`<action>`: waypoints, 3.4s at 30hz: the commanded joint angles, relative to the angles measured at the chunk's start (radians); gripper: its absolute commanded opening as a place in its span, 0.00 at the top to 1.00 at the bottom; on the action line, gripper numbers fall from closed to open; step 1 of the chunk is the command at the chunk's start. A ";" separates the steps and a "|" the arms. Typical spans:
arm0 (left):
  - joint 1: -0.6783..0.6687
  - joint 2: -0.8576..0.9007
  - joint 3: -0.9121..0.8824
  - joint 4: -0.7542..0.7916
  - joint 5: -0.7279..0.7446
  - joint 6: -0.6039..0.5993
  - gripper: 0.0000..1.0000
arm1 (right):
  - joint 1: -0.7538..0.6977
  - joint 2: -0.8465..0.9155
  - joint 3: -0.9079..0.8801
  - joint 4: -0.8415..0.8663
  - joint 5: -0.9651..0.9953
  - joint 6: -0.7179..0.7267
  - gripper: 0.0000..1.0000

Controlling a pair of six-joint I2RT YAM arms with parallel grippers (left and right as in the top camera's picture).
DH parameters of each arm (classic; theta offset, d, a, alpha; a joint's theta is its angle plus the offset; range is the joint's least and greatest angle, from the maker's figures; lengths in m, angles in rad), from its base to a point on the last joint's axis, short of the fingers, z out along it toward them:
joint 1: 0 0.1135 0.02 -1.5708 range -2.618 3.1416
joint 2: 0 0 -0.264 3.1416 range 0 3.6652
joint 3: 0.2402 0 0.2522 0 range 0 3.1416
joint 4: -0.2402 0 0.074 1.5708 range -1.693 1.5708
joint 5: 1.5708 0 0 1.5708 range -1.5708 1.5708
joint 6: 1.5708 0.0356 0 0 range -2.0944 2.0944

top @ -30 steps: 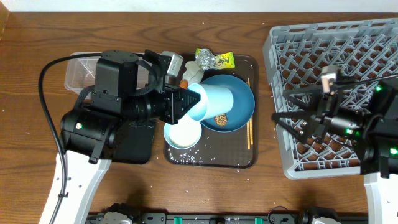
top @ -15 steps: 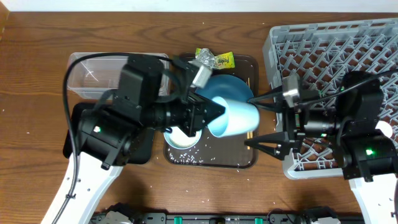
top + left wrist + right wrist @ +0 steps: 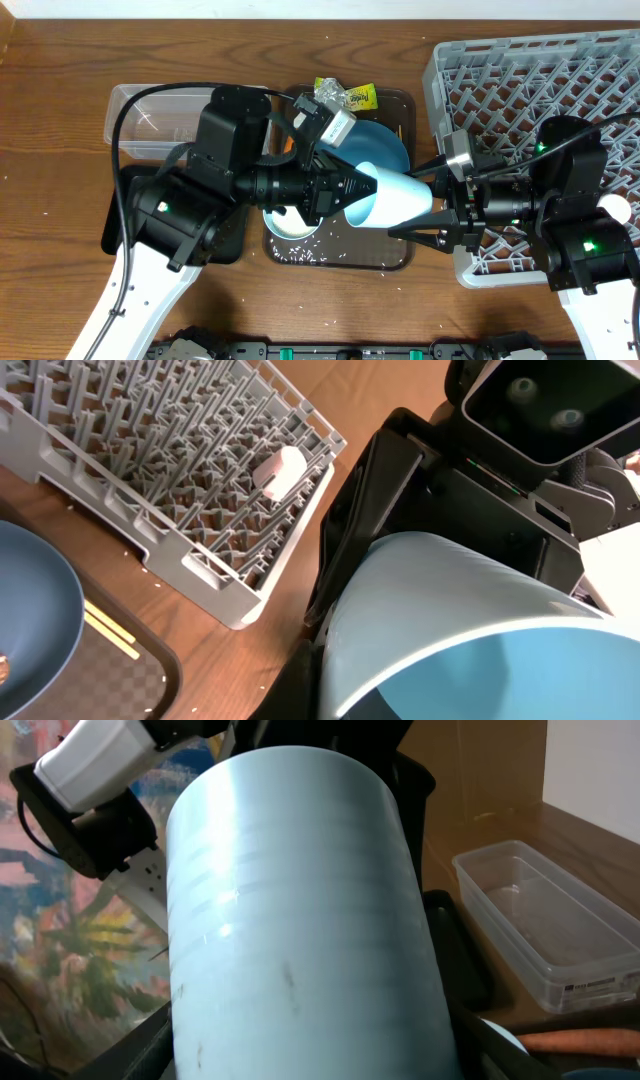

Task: Sort waste into correct bins and load items into the dishwasher rack

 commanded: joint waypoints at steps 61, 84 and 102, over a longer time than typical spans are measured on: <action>-0.019 -0.050 0.005 -0.154 -0.452 0.017 0.09 | -1.146 0.293 0.007 -0.165 1.132 0.776 0.52; -0.074 -0.031 0.005 -0.222 -0.457 0.060 0.09 | -1.239 0.481 0.007 -0.021 0.952 0.891 0.29; -0.074 -0.035 0.005 -0.310 -0.876 -0.021 0.08 | -0.989 0.314 0.114 -0.013 0.529 0.668 0.31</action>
